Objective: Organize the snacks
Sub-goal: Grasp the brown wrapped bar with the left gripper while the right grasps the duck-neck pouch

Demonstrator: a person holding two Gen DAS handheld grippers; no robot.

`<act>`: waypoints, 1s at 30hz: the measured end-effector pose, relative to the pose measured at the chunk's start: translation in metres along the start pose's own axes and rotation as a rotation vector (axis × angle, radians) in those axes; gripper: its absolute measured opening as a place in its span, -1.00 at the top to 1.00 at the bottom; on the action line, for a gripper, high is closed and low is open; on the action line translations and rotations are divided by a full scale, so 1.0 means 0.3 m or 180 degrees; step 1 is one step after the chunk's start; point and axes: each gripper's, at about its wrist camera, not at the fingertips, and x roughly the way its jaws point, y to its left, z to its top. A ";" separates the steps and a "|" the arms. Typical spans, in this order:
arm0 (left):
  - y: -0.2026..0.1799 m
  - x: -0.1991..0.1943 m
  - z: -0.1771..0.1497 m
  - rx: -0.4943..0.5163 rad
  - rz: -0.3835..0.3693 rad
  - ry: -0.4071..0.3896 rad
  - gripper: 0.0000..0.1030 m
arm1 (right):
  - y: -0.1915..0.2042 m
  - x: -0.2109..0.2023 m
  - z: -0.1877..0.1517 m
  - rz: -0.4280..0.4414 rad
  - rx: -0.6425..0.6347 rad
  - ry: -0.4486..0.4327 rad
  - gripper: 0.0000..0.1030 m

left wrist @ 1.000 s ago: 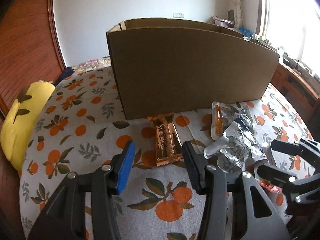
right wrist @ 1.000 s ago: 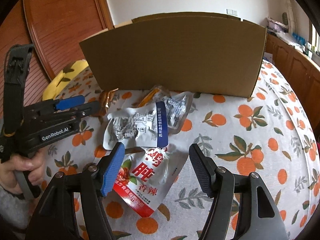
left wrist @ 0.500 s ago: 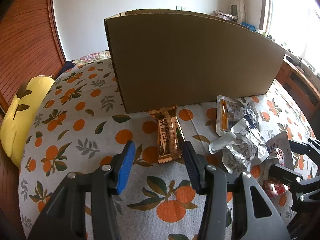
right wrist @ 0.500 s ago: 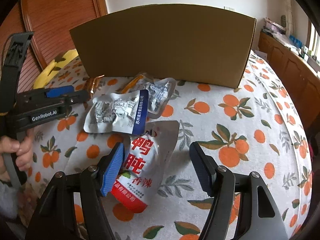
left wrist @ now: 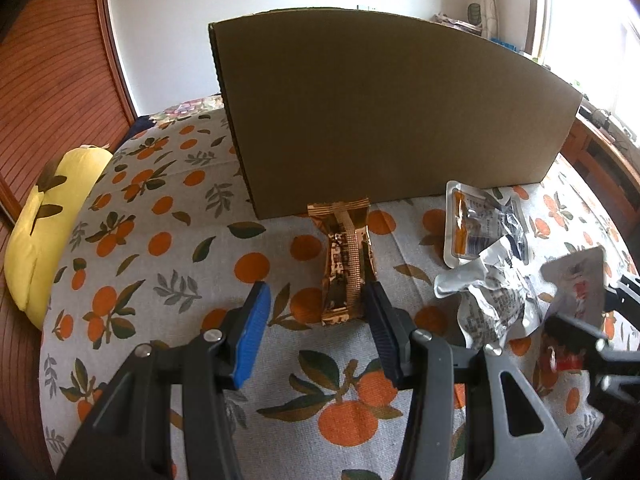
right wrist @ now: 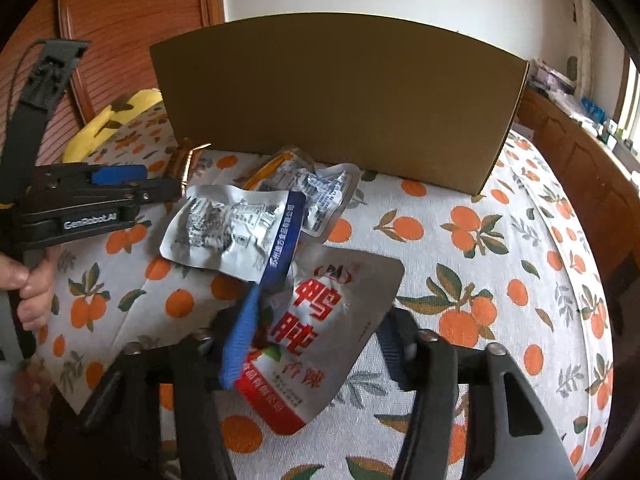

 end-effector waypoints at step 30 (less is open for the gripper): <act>-0.016 0.051 0.082 -0.0213 -0.0120 -0.0062 0.14 | -0.058 -0.030 -0.036 0.0130 0.0021 -0.0156 0.46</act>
